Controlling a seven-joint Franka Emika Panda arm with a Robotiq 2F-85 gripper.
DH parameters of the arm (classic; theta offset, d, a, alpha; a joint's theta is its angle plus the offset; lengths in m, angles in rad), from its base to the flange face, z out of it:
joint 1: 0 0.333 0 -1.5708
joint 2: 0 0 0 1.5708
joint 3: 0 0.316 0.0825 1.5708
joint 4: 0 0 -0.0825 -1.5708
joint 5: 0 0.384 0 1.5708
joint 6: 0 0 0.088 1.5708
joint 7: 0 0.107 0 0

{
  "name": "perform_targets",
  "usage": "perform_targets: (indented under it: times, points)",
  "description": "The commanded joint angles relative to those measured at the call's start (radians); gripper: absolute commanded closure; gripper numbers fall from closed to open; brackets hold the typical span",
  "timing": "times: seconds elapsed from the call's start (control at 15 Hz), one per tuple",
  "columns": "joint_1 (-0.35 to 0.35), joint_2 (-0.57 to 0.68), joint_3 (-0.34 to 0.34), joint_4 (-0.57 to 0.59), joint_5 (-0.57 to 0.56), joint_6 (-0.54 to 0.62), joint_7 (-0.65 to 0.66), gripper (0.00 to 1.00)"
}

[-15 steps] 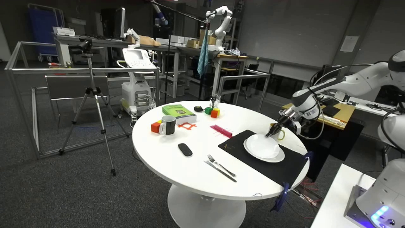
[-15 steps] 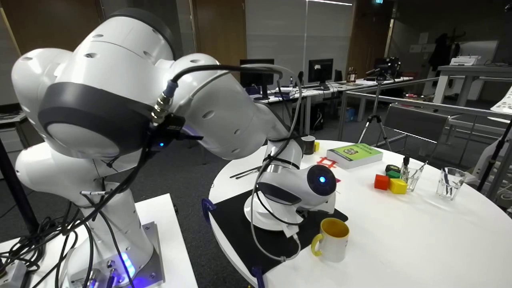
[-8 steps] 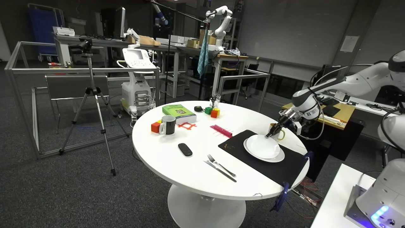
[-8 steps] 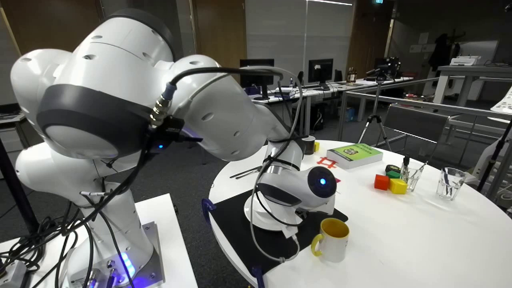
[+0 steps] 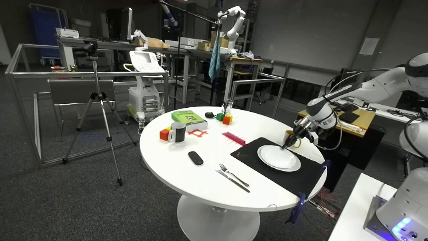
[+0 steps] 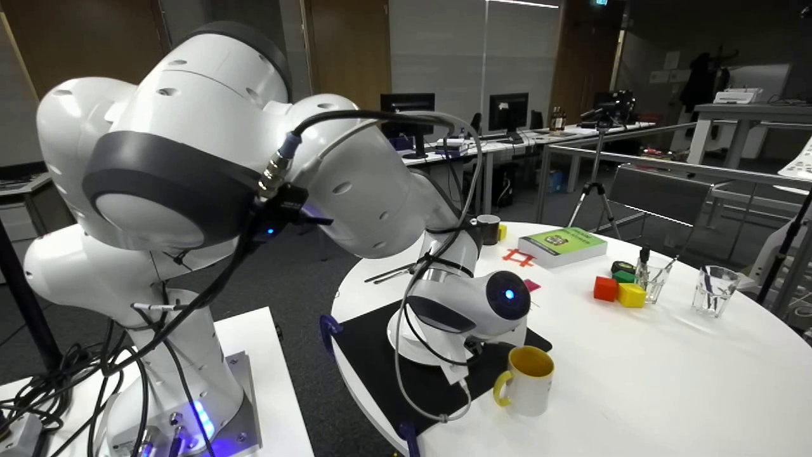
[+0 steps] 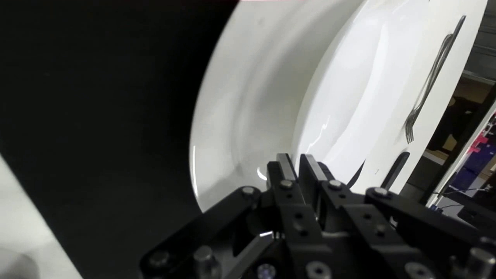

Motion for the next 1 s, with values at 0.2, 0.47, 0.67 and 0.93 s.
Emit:
perform_targets:
  times: [0.2, 0.47, 0.67, 0.93]
  points:
    - [0.078, -0.038, -0.054, 0.009, 0.020, 0.018, 0.016, 0.96]
    - [0.116, -0.049, -0.085, 0.012, 0.021, 0.033, 0.018, 0.96]
    - [0.132, -0.050, -0.097, 0.014, 0.024, 0.037, 0.022, 0.59]
    - [0.136, -0.053, -0.092, 0.017, 0.027, 0.024, 0.015, 0.80]
